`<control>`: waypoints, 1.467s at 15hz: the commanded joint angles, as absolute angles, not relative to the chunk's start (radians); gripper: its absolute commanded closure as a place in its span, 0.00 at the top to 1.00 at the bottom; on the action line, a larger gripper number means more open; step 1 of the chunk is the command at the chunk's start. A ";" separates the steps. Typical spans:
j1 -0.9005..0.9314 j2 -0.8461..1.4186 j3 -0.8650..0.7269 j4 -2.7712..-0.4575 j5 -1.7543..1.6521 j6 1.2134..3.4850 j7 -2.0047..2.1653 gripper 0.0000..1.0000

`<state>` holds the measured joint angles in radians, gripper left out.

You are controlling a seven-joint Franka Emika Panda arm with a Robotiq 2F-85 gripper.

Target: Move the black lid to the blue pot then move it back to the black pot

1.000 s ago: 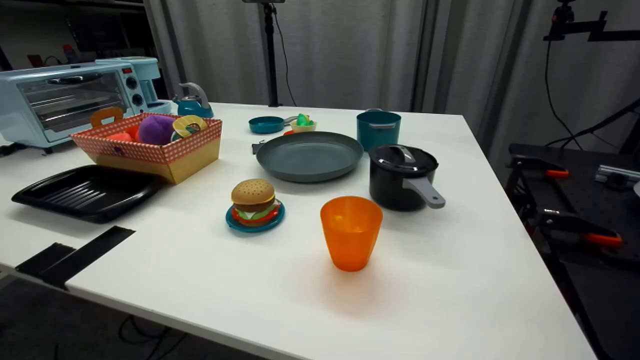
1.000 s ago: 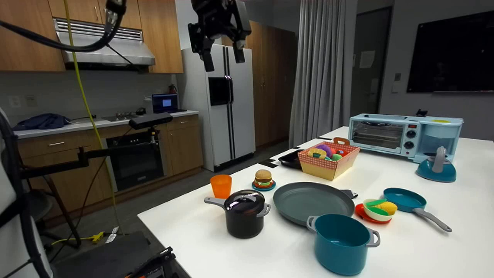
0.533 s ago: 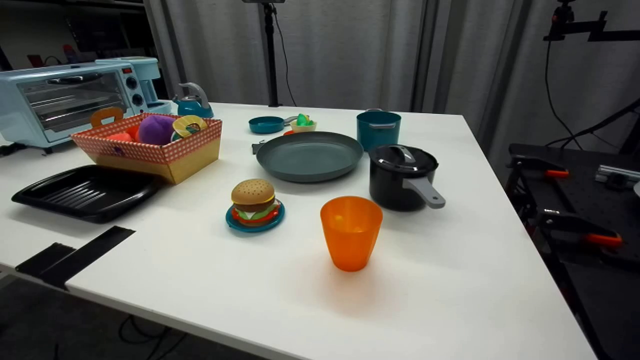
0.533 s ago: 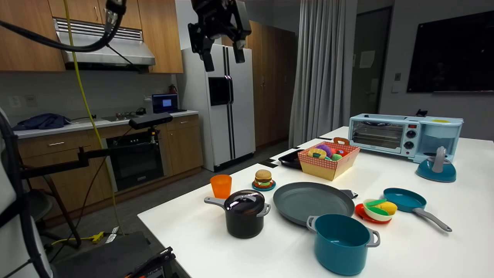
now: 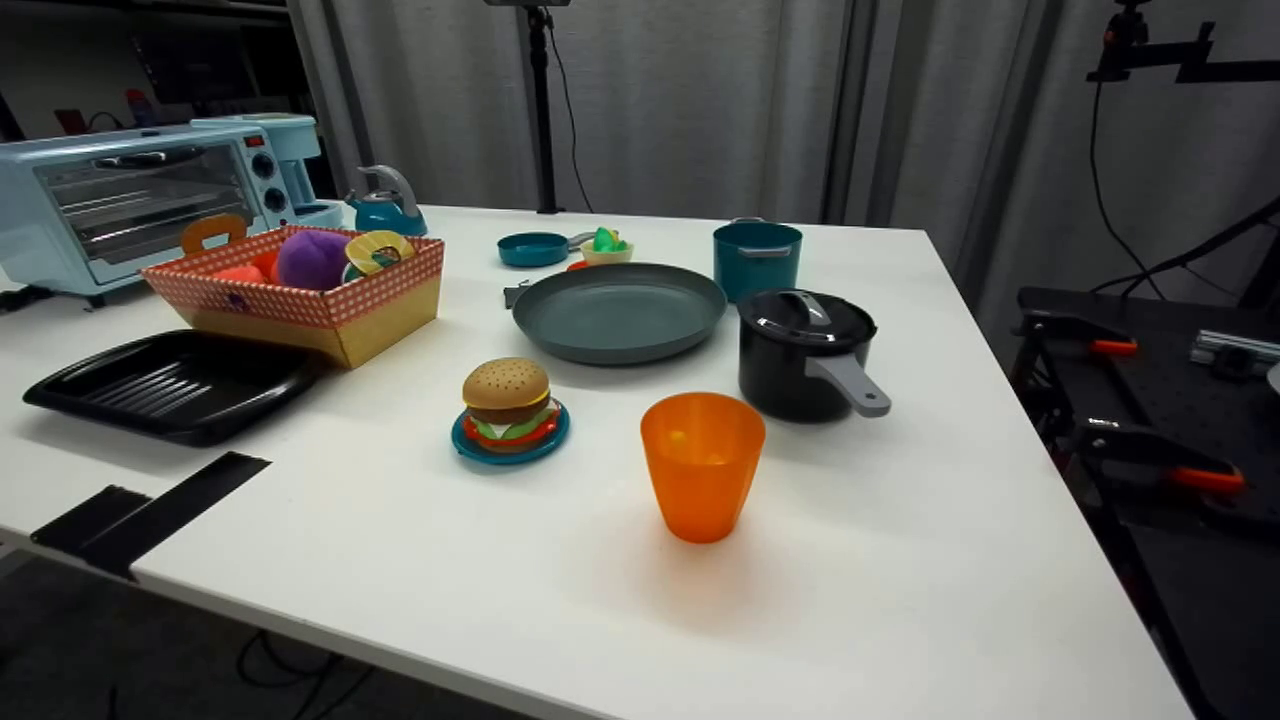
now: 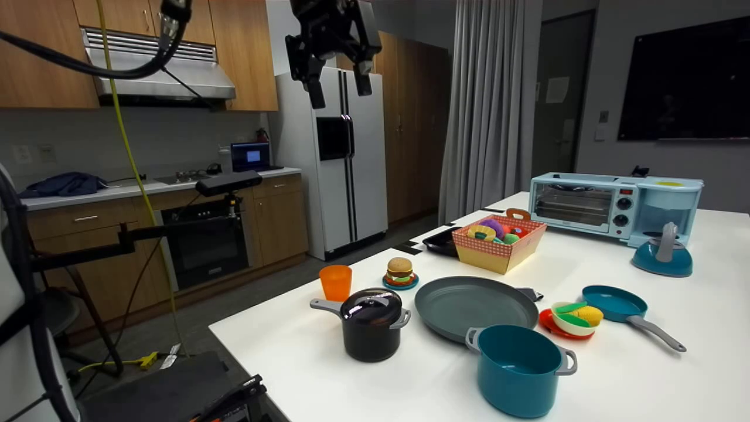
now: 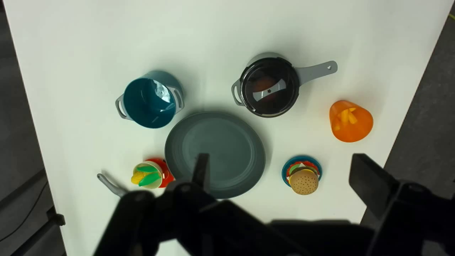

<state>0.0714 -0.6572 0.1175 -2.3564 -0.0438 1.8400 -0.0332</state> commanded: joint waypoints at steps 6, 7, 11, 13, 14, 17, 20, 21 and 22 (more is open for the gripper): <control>0.083 -0.656 0.109 -2.354 -0.050 1.838 -0.027 1.00; 0.083 -0.656 0.109 -2.354 -0.050 1.838 -0.027 1.00; 0.083 -0.656 0.109 -2.354 -0.050 1.838 -0.027 1.00; 0.081 -0.654 0.110 -2.356 -0.053 1.840 -0.026 1.00; 0.081 -0.649 0.109 -2.357 -0.052 1.842 -0.025 1.00; 0.075 -0.637 0.109 -2.370 -0.057 1.861 -0.016 1.00; 0.067 -0.619 0.107 -2.405 -0.060 1.884 0.000 1.00; 0.066 -0.612 0.109 -2.419 -0.059 1.895 0.011 1.00; 0.064 -0.603 0.114 -2.436 -0.057 1.913 0.030 1.00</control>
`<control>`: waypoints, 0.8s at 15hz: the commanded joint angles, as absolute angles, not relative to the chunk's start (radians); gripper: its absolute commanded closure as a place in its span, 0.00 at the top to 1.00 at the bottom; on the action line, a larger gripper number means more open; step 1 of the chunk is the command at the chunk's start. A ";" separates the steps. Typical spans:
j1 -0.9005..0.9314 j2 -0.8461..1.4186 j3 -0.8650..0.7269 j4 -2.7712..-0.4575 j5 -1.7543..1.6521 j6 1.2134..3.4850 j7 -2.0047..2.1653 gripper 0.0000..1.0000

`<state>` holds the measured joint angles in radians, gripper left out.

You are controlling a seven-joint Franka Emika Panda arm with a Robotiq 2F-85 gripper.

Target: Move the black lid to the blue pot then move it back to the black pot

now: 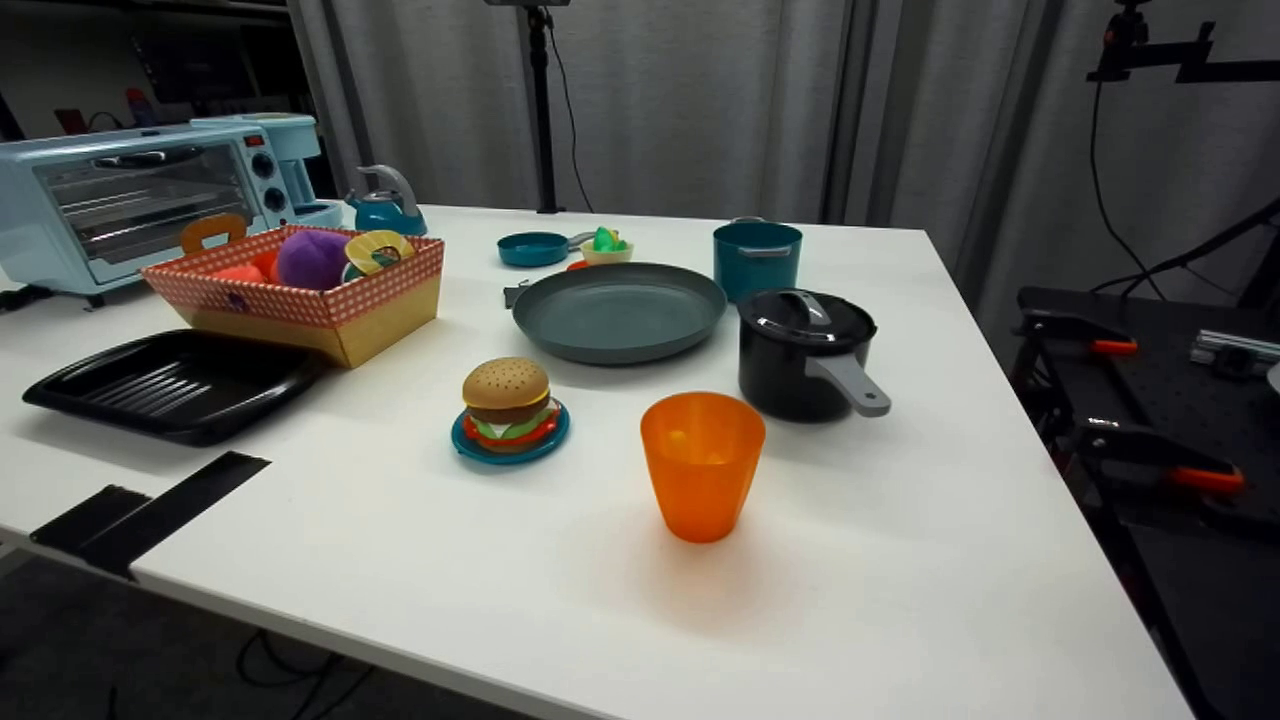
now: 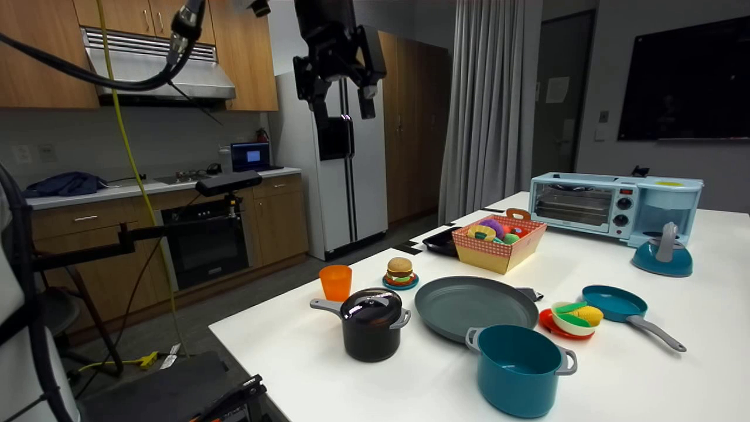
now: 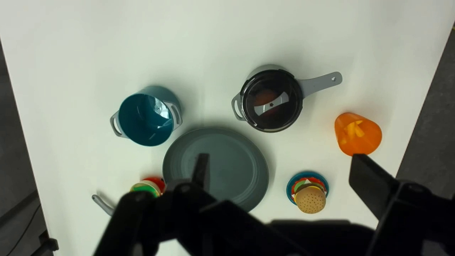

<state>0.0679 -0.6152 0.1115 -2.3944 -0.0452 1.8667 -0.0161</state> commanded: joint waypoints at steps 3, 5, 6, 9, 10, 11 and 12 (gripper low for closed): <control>0.063 -0.565 0.124 -2.475 -0.045 1.972 0.089 1.00; 0.061 -0.537 0.133 -2.499 -0.041 2.017 0.136 1.00; 0.058 -0.520 0.140 -2.511 -0.042 2.042 0.168 1.00; 0.051 -0.470 0.161 -2.540 -0.047 2.108 0.268 1.00; 0.048 -0.454 0.169 -2.550 -0.044 2.132 0.311 1.00; 0.047 -0.439 0.175 -2.558 -0.041 2.152 0.350 1.00; 0.044 -0.424 0.188 -2.566 -0.045 2.173 0.402 1.00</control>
<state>0.0648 -0.4577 0.1528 -2.5431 -0.0438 2.1083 0.2840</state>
